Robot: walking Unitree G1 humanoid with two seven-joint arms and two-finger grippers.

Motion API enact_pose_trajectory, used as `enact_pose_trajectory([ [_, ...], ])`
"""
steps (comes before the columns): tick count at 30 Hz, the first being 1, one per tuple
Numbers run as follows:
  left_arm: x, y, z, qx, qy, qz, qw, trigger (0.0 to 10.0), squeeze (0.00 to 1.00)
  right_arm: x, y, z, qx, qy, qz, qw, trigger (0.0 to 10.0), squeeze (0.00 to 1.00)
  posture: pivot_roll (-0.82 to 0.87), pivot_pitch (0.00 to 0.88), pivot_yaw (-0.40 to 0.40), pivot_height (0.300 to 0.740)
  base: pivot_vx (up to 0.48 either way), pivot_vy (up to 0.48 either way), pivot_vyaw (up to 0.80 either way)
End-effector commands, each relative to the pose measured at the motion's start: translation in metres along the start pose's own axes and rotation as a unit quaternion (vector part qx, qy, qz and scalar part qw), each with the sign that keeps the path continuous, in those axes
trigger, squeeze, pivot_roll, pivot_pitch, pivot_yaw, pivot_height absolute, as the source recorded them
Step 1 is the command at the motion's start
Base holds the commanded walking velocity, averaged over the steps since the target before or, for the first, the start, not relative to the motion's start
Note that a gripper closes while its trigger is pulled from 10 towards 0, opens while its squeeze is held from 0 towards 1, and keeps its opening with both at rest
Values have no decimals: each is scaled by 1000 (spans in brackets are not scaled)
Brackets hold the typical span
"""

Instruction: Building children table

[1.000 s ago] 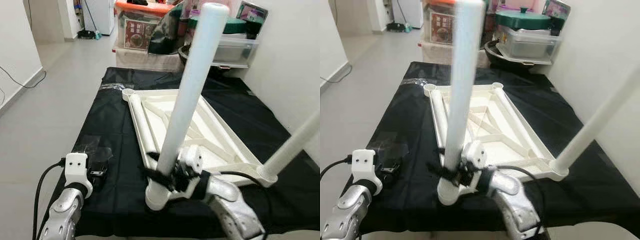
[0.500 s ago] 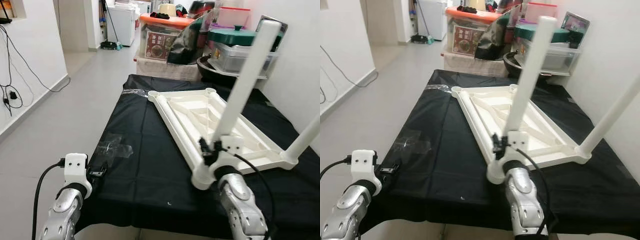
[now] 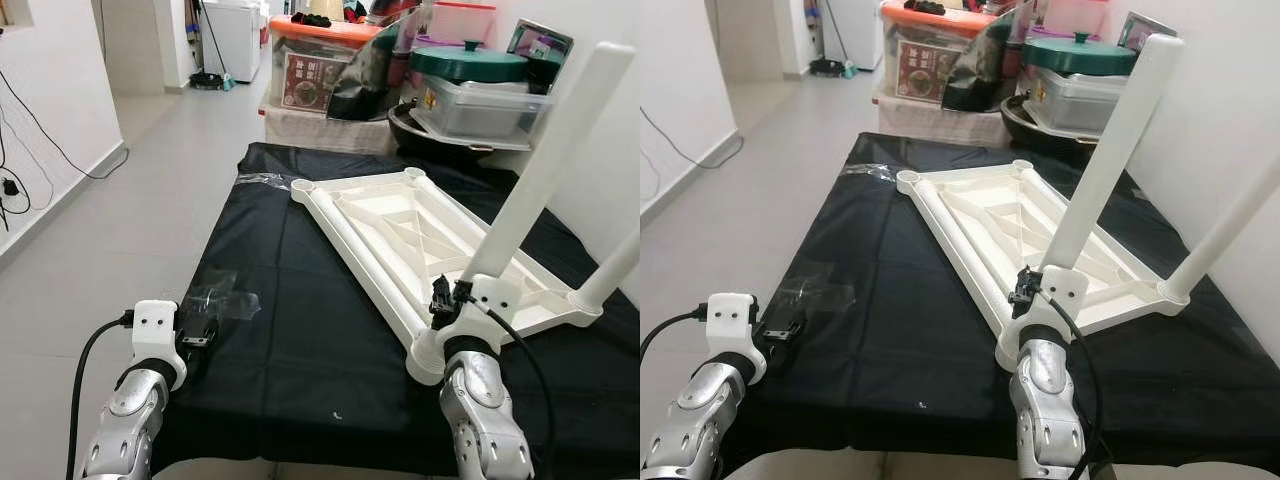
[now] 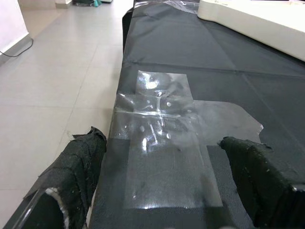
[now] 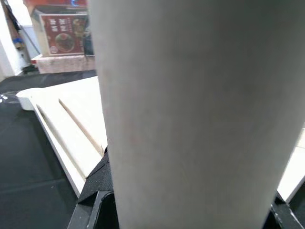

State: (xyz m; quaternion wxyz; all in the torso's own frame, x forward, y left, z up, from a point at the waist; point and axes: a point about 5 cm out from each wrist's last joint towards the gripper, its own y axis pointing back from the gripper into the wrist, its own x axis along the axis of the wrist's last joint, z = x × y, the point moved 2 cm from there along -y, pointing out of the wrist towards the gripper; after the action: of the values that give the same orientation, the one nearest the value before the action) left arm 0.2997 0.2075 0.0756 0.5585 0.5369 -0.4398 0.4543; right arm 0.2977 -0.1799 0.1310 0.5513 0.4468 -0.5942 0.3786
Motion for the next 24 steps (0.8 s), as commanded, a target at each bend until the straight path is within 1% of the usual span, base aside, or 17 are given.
enact_pose_trajectory([
  [1, -2, -2, -1, -3, -6, -4, 1000, 10000, 0, -25, 4, 17, -43, 19, -61, 997, 7255, 0, 121, 0, -70, 740, 0, 0, 0],
  [3, -2, -2, -1, -3, -6, -4, 1000, 10000, 0, -25, 4, 17, -43, 19, -61, 997, 7255, 0, 121, 0, -70, 740, 0, 0, 0],
  [4, -2, -3, 0, -5, -7, -4, 1000, 10000, 0, -23, 5, 15, -38, 22, -57, 997, 10000, 0, 115, 0, -66, 740, 0, 0, 0],
  [13, -2, -4, 1, -8, -7, -4, 1000, 10000, 0, -17, 6, 12, -33, 13, -59, 998, 10000, 0, 108, 0, -65, 740, 0, 0, 0],
  [14, -2, -4, 1, -7, -6, -5, 1000, 10000, 0, -10, 5, 10, -27, -5, -56, 998, 10000, 0, 108, 0, -66, 740, 0, 0, 0],
  [15, -2, -4, 1, -7, -6, -5, 1000, 10000, 0, -10, 5, 10, -27, -5, -56, 998, 10000, 0, 108, 0, -66, 740, 0, 0, 0],
  [16, -2, -4, 1, -7, -6, -5, 1000, 10000, 0, -3, 3, 8, -23, -21, -54, 998, 10000, 0, 104, 0, -66, 740, 0, 0, 0],
  [17, -2, -4, 1, -7, -6, -5, 1000, 10000, 0, -3, 3, 8, -23, -21, -54, 998, 10000, 0, 104, 0, -66, 740, 0, 0, 0],
  [18, -3, -4, 1, -7, -6, -5, 1000, 10000, 0, 1, 1, 6, -20, -31, -53, 998, 10000, 0, 104, 0, -66, 740, 0, 0, 0],
  [19, -3, -4, 1, -7, -6, -5, 1000, 10000, 0, 1, 1, 6, -20, -31, -53, 998, 10000, 0, 104, 0, -66, 740, 0, 0, 0],
  [20, -3, -4, 1, -7, -6, -5, 1000, 10000, 0, 5, 0, 4, -14, -39, -49, 998, 10000, 0, 104, 0, -66, 740, 0, 0, 0],
  [24, -4, -5, 2, -8, -5, -5, 1000, 10000, 0, 10, 0, 0, -1, -37, -39, 999, 10000, 0, 104, 0, -67, 740, 0, 0, 0],
])
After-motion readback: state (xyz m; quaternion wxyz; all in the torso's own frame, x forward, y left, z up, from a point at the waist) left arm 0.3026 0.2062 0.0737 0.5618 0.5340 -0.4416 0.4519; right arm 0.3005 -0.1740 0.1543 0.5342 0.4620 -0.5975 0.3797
